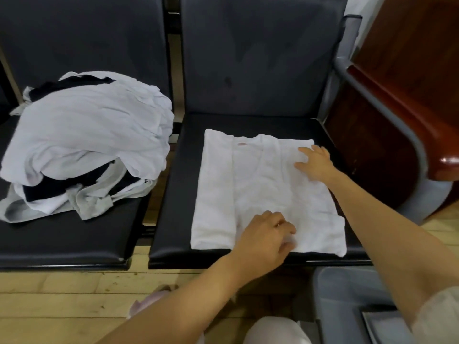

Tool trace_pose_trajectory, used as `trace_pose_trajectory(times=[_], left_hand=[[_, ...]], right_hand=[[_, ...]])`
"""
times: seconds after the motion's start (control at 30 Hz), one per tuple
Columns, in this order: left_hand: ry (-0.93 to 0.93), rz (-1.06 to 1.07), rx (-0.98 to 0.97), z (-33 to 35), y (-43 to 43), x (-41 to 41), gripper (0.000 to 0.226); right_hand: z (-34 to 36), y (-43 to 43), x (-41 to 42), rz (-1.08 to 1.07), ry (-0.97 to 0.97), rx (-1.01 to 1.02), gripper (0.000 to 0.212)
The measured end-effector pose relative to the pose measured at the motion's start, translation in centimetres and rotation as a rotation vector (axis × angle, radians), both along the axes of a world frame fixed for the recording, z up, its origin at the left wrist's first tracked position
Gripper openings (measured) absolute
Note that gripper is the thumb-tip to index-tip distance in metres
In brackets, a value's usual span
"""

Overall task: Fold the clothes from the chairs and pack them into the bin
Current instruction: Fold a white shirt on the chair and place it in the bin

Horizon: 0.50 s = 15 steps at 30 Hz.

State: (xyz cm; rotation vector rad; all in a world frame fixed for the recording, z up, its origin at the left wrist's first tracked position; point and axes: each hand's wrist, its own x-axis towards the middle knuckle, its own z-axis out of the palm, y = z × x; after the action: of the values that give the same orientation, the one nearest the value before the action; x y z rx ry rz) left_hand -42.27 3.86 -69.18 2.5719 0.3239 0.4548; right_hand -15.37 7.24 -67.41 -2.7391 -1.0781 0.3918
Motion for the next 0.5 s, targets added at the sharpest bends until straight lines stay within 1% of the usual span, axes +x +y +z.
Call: trace_pose_trajectory(times=[0.1, 0.23, 0.27, 0.33, 0.37, 0.43, 0.5], left_hand=[[-0.036, -0.035, 0.109, -1.6, -2.1, 3.0, 0.031], [-0.103, -0.018, 0.159, -2.4, -4.5, 6.3, 0.037], [-0.105, -0.01, 0.183, -2.4, -4.8, 6.9, 0.036], [-0.126, 0.022, 0.231, -2.6, -5.3, 7.9, 0.026], [-0.129, 0.044, 0.226, -2.6, -5.5, 8.2, 0.023], [-0.134, 0.1, 0.183, -2.4, -5.4, 8.5, 0.03], [-0.152, 0.142, 0.12, -1.7, -5.3, 8.0, 0.029]], right_hand=[[-0.6, -0.6, 1.4, -0.032, 0.083, -0.009, 0.071], [-1.2, -0.8, 2.2, -0.014, 0.135, -0.003, 0.075], [-1.2, -0.8, 2.3, -0.005, 0.136, -0.006, 0.074], [-1.4, -0.8, 2.4, -0.004, 0.148, 0.009, 0.075], [-1.5, -0.7, 2.4, -0.005, 0.152, 0.019, 0.075], [-1.3, -0.8, 2.1, -0.012, 0.172, 0.03, 0.075], [-0.9, -0.9, 1.9, -0.044, 0.241, 0.069, 0.074]])
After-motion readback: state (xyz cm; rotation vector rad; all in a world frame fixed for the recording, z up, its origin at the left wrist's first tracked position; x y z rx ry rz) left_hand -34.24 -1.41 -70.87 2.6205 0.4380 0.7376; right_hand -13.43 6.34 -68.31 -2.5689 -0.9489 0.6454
